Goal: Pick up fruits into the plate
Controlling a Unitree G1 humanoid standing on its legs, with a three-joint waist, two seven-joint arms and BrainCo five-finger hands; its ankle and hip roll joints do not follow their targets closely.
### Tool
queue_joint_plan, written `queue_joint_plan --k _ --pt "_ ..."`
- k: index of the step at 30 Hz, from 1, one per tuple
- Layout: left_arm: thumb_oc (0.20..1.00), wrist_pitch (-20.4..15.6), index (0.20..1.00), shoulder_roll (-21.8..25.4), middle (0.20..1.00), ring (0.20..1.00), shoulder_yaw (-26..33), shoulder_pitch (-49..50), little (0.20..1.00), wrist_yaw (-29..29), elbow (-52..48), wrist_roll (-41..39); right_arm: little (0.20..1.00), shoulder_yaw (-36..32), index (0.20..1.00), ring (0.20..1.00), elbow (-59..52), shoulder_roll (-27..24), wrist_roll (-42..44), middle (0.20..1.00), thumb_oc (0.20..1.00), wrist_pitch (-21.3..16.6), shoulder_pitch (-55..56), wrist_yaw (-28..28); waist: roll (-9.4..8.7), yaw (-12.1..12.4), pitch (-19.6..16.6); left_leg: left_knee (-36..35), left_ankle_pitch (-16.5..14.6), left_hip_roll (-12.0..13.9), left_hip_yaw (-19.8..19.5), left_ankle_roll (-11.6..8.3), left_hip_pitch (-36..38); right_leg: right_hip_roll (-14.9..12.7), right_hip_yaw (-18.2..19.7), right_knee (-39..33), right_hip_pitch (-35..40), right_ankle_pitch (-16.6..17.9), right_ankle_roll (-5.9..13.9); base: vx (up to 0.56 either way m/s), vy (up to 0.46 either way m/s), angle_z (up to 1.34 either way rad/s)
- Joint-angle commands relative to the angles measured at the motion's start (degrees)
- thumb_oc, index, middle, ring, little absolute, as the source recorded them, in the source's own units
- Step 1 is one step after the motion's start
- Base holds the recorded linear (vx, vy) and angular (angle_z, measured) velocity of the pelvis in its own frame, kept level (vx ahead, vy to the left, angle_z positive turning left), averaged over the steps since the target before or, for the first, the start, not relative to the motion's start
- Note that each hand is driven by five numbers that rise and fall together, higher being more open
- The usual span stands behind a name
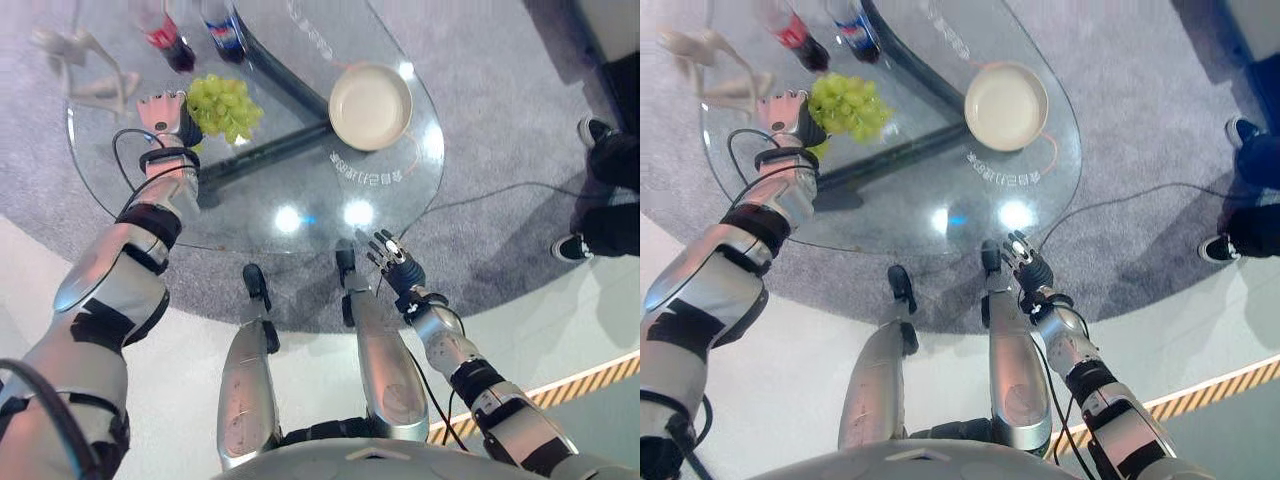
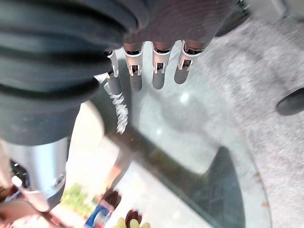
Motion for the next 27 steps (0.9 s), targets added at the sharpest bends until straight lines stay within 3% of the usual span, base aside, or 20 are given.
queue_joint_plan --k 1,10,14,16,20,23,27 --pt "0.200 -1.2 0.200 4.3 0.200 0.200 5.9 0.2 0.200 3.2 -3.2 3.8 1.000 -3.5 1.000 1.000 -5.0 -1.3 -1.5 1.000 1.000 -1.0 3.6 0.3 2.28 0.4 0.2 0.0 -5.4 -3.6 -0.2 1.80 2.9 4.3 -2.9 1.6 2.7 -4.8 -1.23 0.05 0.087 0.12" --pt "0.200 -6.3 0.200 11.1 0.200 0.200 7.7 8.6 0.200 0.5 -17.8 11.3 1.000 -4.7 1.000 1.000 -16.0 -4.8 -10.8 1.000 1.000 -1.1 7.4 0.8 2.84 2.3 -5.3 -5.0 -5.2 -3.5 -0.5 1.23 9.7 2.5 -4.1 -3.8 10.9 -4.3 -0.06 0.06 0.050 0.08" --pt "0.200 -11.3 0.200 18.9 0.200 0.200 9.7 16.1 0.200 -3.7 -31.4 17.7 1.000 -9.1 1.000 1.000 -26.5 -10.7 -13.4 1.000 1.000 4.1 8.0 9.2 2.42 4.4 -9.9 -7.0 -5.6 -3.9 -1.2 1.36 14.2 1.3 -5.4 -7.5 17.1 -3.9 0.91 0.14 0.009 0.14" --pt "0.200 -12.8 0.200 20.2 0.200 0.200 10.6 17.5 0.200 -4.1 -33.1 18.5 1.000 -9.7 1.000 1.000 -28.0 -12.0 -14.2 1.000 1.000 4.8 8.1 10.4 2.39 4.7 -10.7 -7.2 -5.8 -4.0 -1.3 1.42 14.9 1.2 -5.7 -7.9 18.0 -3.9 1.06 0.13 0.006 0.14" --pt "0.200 -21.4 0.200 27.1 0.200 0.200 13.5 21.1 0.200 -8.1 -42.5 21.6 1.000 -13.4 1.000 1.000 -34.9 -22.2 -17.8 1.000 1.000 9.9 6.6 15.3 2.47 6.5 -15.0 -7.8 -6.5 -4.6 -2.1 1.62 18.2 0.2 -7.5 -9.5 22.5 -3.9 1.56 0.18 0.031 0.20" --pt "0.200 -25.3 0.200 30.5 0.200 0.200 13.7 22.1 0.200 -11.0 -48.7 22.0 1.000 -14.7 1.000 1.000 -38.1 -26.9 -17.6 1.000 1.000 14.0 5.1 16.7 2.69 7.5 -17.8 -8.4 -7.0 -5.0 -2.8 1.75 20.4 -0.3 -8.8 -10.8 25.3 -3.9 1.82 0.17 0.028 0.17" --pt "0.200 -28.7 0.200 32.2 0.200 0.200 12.8 21.0 0.200 -12.5 -53.1 22.0 1.000 -14.5 1.000 1.000 -39.7 -29.3 -16.3 1.000 1.000 17.3 2.4 18.2 2.72 8.4 -19.8 -8.7 -7.6 -5.3 -3.2 1.92 22.3 -0.8 -10.0 -11.8 27.8 -4.0 1.93 0.11 0.024 0.15"
